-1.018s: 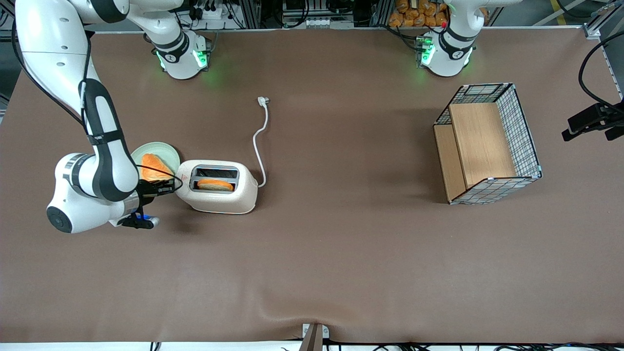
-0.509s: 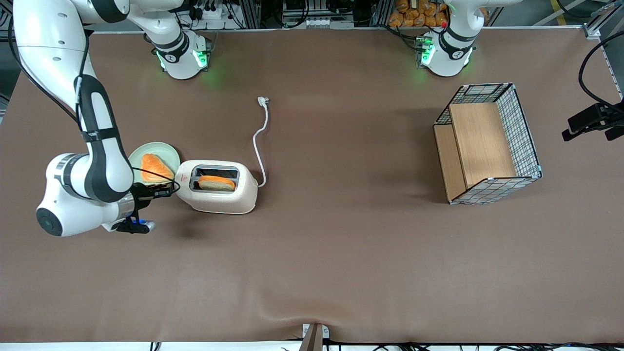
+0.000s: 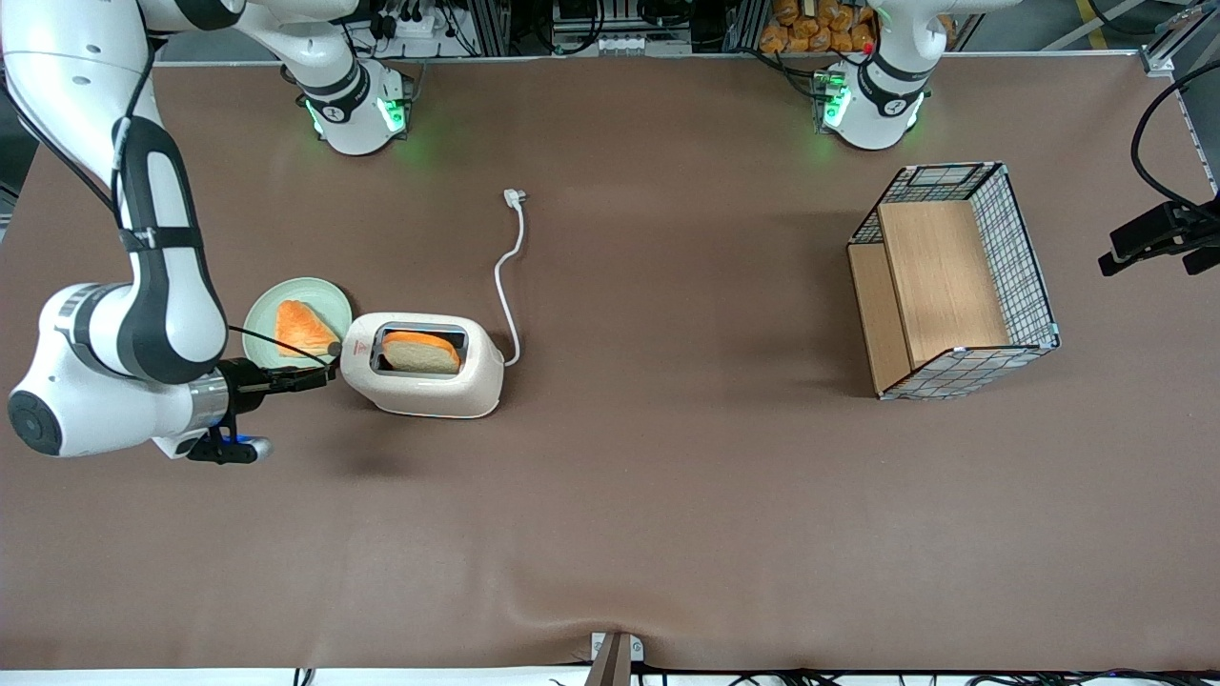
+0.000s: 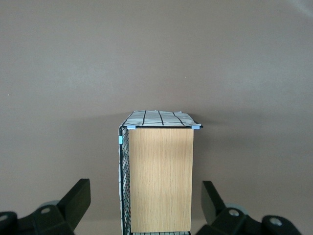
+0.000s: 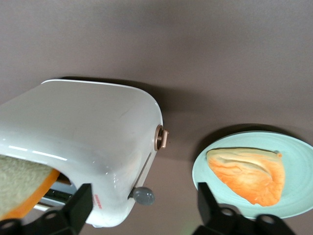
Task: Press toaster button with right arm
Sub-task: 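Lift the right gripper off the lever and withdraw it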
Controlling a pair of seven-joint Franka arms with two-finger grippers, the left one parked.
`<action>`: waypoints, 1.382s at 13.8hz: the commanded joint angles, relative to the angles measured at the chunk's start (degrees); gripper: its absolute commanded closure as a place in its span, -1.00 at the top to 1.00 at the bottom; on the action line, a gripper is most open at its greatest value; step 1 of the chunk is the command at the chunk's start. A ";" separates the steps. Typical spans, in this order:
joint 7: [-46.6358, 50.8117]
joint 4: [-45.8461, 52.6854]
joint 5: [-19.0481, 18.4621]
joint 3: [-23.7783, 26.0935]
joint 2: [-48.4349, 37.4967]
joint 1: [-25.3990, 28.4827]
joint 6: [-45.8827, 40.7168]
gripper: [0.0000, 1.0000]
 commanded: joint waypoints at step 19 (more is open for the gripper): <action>-10.82 -5.68 -17.02 0.28 -24.34 -8.60 -2.79 1.00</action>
